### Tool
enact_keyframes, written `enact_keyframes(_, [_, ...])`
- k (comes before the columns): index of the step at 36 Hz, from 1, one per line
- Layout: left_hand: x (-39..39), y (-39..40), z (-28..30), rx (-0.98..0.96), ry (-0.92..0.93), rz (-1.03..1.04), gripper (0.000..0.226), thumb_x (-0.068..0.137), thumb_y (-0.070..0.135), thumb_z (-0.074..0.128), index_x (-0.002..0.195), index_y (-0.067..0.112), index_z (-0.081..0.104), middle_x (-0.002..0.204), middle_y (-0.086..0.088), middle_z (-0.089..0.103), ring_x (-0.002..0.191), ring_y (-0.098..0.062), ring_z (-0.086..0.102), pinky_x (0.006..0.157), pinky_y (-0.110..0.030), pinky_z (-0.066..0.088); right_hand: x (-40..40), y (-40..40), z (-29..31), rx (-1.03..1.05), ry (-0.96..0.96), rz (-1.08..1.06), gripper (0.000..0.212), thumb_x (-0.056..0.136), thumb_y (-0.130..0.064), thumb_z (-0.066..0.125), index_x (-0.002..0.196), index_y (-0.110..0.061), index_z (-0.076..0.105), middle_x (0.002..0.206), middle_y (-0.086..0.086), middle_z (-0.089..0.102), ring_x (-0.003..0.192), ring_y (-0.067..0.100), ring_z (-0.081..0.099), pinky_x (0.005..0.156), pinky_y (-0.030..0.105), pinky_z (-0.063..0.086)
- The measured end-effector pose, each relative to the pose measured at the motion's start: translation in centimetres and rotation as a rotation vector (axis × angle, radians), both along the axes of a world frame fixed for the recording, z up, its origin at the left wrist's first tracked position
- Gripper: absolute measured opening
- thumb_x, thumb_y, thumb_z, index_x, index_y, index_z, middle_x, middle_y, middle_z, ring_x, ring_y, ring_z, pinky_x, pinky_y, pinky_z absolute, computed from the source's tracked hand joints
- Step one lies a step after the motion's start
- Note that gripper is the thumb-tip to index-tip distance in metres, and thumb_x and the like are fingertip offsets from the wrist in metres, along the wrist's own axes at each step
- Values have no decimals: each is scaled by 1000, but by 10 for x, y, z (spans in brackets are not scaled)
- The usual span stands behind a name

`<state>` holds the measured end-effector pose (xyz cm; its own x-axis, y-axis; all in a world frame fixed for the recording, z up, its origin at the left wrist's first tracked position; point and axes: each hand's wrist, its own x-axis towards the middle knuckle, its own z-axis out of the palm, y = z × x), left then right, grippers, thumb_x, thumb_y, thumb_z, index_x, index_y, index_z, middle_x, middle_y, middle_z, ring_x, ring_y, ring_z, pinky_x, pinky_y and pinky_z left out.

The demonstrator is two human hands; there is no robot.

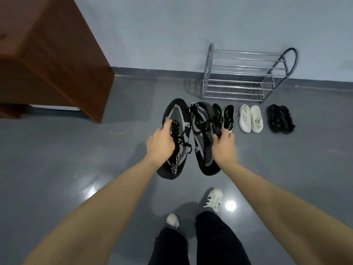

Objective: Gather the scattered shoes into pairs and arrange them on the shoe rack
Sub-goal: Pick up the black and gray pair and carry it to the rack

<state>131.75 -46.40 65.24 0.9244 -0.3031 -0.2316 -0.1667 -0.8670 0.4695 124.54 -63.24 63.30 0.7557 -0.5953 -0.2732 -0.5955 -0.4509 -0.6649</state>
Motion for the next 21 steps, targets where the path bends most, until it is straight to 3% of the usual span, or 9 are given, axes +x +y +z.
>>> enact_keyframes(3, [19, -26, -13, -10, 26, 33, 53, 94, 7, 36, 143, 26, 30, 100, -14, 57, 91, -37, 55, 82, -45, 47, 21, -19, -12, 28, 11, -42, 29, 101, -20, 38, 122, -1, 43, 126, 13, 33, 81, 24, 46, 77, 27, 35])
enact_keyframes(6, [37, -55, -26, 0, 59, 66, 51, 95, 7, 35, 143, 26, 29, 99, -13, 56, 91, -34, 54, 82, -42, 44, 44, -43, -28, -1, 65, -54, 31, 100, -24, 40, 121, -2, 45, 123, 15, 35, 92, 33, 52, 88, 37, 42])
enact_keyframes(10, [65, -91, -52, -5, 127, 127, 52, 95, 8, 34, 143, 28, 29, 102, -13, 56, 91, -36, 55, 85, -45, 47, 76, -79, -49, -83, 182, -37, 35, 101, -26, 39, 126, -3, 48, 127, 18, 39, 115, 36, 40, 99, 41, 31])
enact_keyframes(21, [135, -136, -154, -69, 253, 139, 49, 95, 11, 36, 140, 31, 32, 93, -10, 62, 78, -31, 63, 77, -47, 53, 142, -127, -142, -57, 315, -38, 34, 101, -26, 38, 124, -5, 52, 129, 17, 41, 119, 35, 36, 102, 41, 25])
